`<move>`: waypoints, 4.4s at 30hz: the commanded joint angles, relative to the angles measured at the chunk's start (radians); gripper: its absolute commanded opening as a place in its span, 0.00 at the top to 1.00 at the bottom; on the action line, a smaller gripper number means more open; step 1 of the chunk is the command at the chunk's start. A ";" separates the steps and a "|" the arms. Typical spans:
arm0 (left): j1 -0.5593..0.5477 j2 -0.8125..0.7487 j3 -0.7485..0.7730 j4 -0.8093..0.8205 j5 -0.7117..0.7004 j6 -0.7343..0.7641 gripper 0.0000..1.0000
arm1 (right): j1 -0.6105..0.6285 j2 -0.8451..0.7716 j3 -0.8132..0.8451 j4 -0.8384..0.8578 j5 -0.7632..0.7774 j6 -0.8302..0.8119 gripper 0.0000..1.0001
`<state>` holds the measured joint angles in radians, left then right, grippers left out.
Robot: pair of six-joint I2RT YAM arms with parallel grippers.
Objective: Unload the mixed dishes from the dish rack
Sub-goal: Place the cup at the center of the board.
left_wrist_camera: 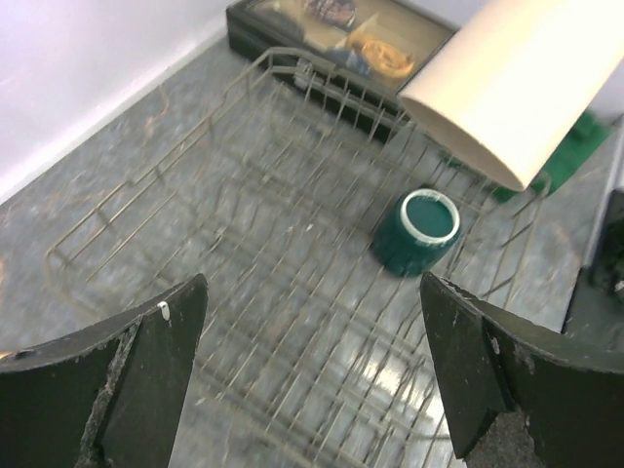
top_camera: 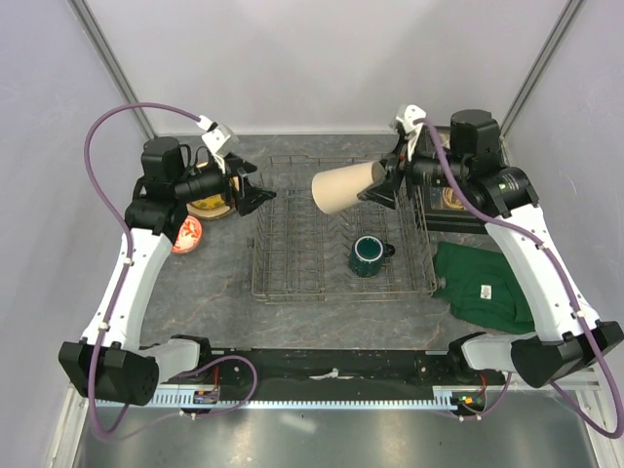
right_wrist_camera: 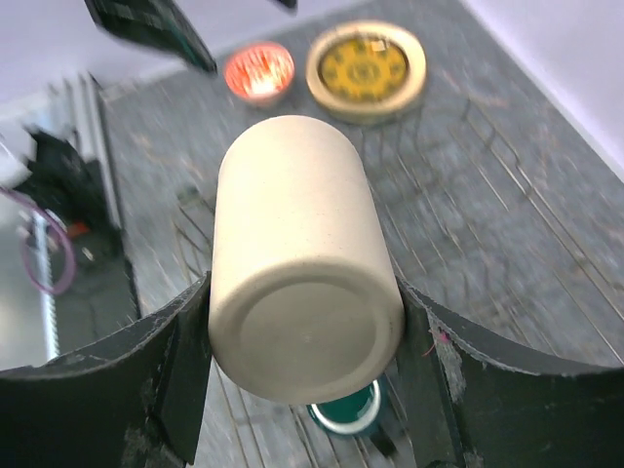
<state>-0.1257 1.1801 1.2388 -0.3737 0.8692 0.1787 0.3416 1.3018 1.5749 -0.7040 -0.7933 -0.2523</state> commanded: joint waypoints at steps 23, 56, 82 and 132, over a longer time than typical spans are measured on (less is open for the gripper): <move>-0.043 0.055 -0.084 0.742 0.174 -0.699 0.05 | -0.089 0.054 -0.253 1.299 -0.408 1.133 0.65; -0.206 0.201 0.044 0.777 0.140 -0.768 0.73 | -0.065 0.091 -0.259 1.207 -0.406 1.036 0.58; -0.049 0.073 -0.021 0.770 0.177 -0.822 0.98 | -0.065 0.034 -0.283 0.878 -0.399 0.745 0.02; 0.144 0.680 0.691 -1.016 -0.734 0.485 0.99 | -0.065 -0.018 -0.277 0.474 -0.245 0.357 0.02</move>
<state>0.0422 1.8248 1.8793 -1.3376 0.1833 0.6212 0.2749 1.3239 1.2964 -0.2501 -1.0363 0.1345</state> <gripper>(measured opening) 0.108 0.982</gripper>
